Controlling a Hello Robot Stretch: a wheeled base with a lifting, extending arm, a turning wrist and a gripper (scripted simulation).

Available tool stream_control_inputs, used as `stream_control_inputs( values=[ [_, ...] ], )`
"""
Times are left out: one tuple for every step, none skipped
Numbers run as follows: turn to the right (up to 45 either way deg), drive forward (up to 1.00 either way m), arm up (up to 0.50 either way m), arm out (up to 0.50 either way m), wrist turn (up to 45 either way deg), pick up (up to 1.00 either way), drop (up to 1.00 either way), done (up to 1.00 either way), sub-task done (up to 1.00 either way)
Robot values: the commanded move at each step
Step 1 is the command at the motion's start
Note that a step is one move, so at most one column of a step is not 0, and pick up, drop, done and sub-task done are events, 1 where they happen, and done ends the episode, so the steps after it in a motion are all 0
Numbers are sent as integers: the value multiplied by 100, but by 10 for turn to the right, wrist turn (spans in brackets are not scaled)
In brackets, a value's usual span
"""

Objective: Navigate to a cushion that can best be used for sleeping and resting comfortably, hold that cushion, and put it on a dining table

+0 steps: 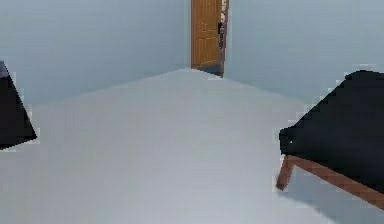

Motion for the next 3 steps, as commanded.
stream_control_inputs(
  values=[
    [0,95,0,0,0,0,0,0,0],
    [0,100,0,0,0,0,0,0,0],
    [0,100,0,0,0,0,0,0,0]
  ],
)
